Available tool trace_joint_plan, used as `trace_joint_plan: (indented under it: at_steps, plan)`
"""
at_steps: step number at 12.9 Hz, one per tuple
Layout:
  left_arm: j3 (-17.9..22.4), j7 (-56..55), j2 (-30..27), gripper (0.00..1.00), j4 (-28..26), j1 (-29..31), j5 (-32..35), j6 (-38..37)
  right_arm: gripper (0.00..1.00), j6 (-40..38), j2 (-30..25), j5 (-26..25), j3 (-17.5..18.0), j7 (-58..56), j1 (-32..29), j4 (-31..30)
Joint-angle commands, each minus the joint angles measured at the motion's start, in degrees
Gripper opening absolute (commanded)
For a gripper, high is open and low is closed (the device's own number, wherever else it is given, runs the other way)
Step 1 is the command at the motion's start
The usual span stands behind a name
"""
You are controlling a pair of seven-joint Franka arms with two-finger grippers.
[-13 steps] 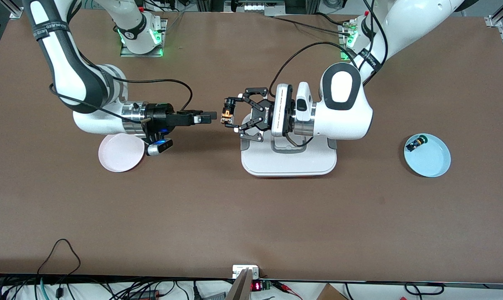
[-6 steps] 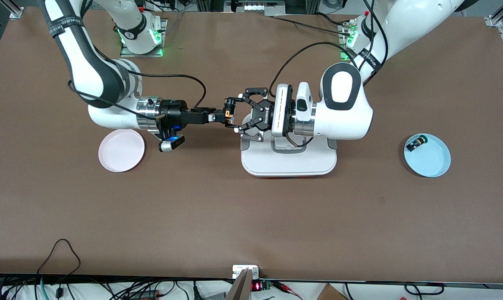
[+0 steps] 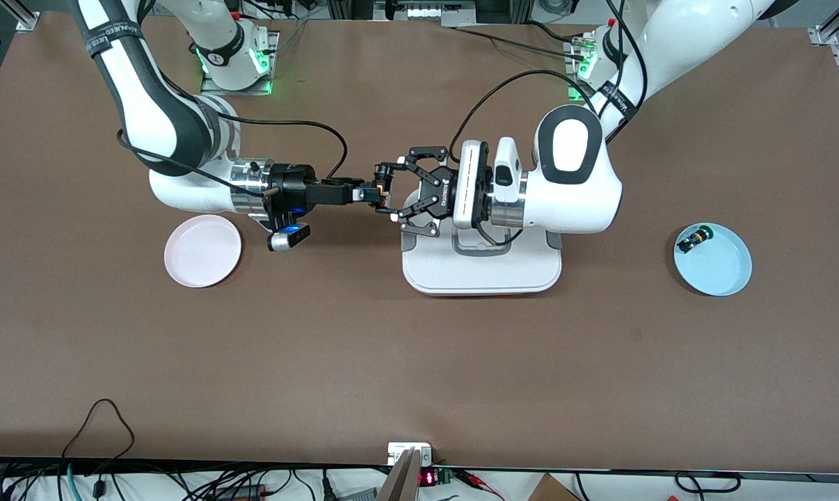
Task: Transfer orange switch to right arm and place
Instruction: 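Reach the right gripper to the switch and close on it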
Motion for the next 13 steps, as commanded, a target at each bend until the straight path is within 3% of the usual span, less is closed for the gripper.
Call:
trace_joint_plan:
  at_steps: [1, 5, 9, 10, 11, 12, 13]
  plan:
    - [-0.2, 1.78, -1.57, 0.21, -1.34, 0.68, -2.14, 0.07, 0.76, 0.78, -1.56, 1.46, -0.01, -0.59, 0.26, -1.45]
    - [-0.2, 1.69, -1.57, 0.21, -1.34, 0.86, -2.14, -0.02, 0.4, 0.77, -1.47, 1.9, -0.01, -7.43, 1.23, -1.45]
    - [-0.2, 1.69, -1.57, 0.21, -1.26, 0.86, -2.14, -0.02, 0.27, 0.69, -1.47, 3.22, -0.01, -11.22, 1.14, -1.36]
    - [-0.2, 1.78, -1.57, 0.27, -1.34, 0.86, -2.14, 0.07, 0.25, 0.6, -1.56, 3.13, -0.01, -11.92, 1.14, -1.36]
    - [-0.2, 1.87, -1.49, 0.88, -1.34, 0.86, -2.14, -0.02, 0.25, 0.51, -1.47, 3.13, -0.01, -12.01, 1.14, -1.27]
    - [-0.2, 1.78, -1.48, 1.0, -1.34, 0.95, -2.14, -0.02, 0.25, 0.51, -1.56, 3.22, -0.01, -12.02, 1.14, -1.27]
    - [-0.2, 1.61, -1.57, 1.0, -1.34, 1.29, -2.14, -0.11, 0.25, 0.51, -1.56, 3.22, -0.01, -11.93, 1.14, -1.27]
